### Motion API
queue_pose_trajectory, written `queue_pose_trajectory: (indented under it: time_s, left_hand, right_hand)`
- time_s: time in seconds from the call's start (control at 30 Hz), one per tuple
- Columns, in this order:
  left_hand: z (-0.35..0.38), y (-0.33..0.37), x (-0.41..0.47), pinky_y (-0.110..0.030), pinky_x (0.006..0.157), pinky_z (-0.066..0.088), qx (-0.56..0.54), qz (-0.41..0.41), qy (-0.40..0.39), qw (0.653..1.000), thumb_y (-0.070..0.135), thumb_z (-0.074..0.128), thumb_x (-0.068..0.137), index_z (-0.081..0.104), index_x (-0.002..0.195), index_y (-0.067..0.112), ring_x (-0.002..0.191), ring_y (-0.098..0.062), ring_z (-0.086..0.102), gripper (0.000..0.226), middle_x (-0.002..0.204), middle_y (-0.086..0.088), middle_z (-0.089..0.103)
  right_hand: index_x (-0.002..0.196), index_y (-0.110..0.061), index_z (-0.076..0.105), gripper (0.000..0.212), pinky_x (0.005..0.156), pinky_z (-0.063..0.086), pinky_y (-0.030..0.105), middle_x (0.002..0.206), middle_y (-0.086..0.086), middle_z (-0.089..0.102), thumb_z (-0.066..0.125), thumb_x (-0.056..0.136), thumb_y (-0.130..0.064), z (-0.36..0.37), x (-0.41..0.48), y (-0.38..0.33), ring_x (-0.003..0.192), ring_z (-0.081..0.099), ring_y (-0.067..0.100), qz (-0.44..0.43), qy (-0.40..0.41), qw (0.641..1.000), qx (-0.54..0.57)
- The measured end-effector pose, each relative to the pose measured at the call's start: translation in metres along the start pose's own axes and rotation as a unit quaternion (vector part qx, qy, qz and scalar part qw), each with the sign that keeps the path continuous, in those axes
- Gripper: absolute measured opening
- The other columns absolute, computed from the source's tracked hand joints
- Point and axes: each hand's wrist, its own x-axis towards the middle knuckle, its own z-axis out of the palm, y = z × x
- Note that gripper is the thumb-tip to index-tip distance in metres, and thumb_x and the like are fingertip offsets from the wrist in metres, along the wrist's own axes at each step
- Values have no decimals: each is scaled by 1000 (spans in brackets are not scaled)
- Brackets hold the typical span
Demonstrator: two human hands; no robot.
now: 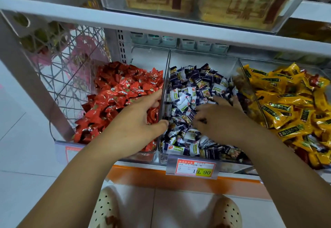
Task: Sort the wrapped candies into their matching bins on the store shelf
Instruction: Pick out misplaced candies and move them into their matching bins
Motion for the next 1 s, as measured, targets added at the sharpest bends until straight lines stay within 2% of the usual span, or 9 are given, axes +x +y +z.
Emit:
queue_pose_trajectory:
  time_s: [0.07,0.1,0.2,0.27,0.33,0.43,0.7,0.87,1.0]
  left_hand:
    - [1,-1,0,-22,105,35,-9,-1,1,1000,33,66,85,27,144,50,126,15,35,73,140,23,43]
    - [2,-1,0,-21,105,35,-12,0,0,1000,35,66,85,26,142,54,125,17,35,72,139,24,43]
    - [2,4,-2,-1,92,33,-23,13,8,1000,28,67,86,25,114,75,107,33,35,69,117,40,45]
    - [1,5,-3,4,83,30,-19,11,13,1000,21,67,86,26,102,79,101,36,36,73,105,49,44]
    - [0,5,-2,-3,89,31,-14,14,11,1000,23,67,86,26,105,80,108,33,35,73,112,46,44]
    - [-2,5,-3,-10,97,32,-15,7,-2,1000,31,67,84,25,117,73,111,31,32,68,121,40,43]
    - [-1,3,-3,6,82,29,-19,-8,0,1000,30,67,85,27,133,61,102,36,31,70,121,35,45]
    - [-3,8,-2,-3,86,31,-25,-9,-2,1000,32,67,85,23,115,73,104,25,38,67,113,40,41]
    - [-3,11,-2,-12,95,31,-32,-10,-8,999,30,68,84,29,121,68,111,26,35,66,127,31,47]
  right_hand:
    - [85,-34,65,25,109,26,46,101,-11,62,43,97,-37,3,8,-14,127,37,21,-37,131,990,46]
    - [92,-34,66,21,108,28,42,104,-10,63,47,95,-38,6,15,-22,124,40,18,-73,158,982,69]
    - [128,-40,53,41,116,-3,56,154,-7,30,44,92,-55,19,31,-41,147,4,22,-123,24,991,40]
    - [139,-48,37,52,108,-22,62,160,-11,5,35,90,-65,24,35,-38,145,-23,21,-76,-41,996,-27]
    - [139,-51,35,47,105,-23,65,160,-9,9,31,93,-63,24,35,-25,144,-26,26,-41,-31,997,-63]
    - [137,-56,34,41,109,-18,63,159,-9,15,31,96,-59,16,27,-7,146,-16,30,-3,-12,996,-88]
    - [131,-55,44,34,113,4,56,156,-15,18,32,99,-54,11,12,15,145,2,26,22,20,1000,-8]
    - [122,-38,59,30,114,27,33,151,-11,34,42,102,-25,-14,-17,24,141,26,11,-19,159,937,311]
    - [151,-29,20,61,106,32,36,158,6,12,46,98,-44,2,-23,18,140,26,30,100,47,965,236]
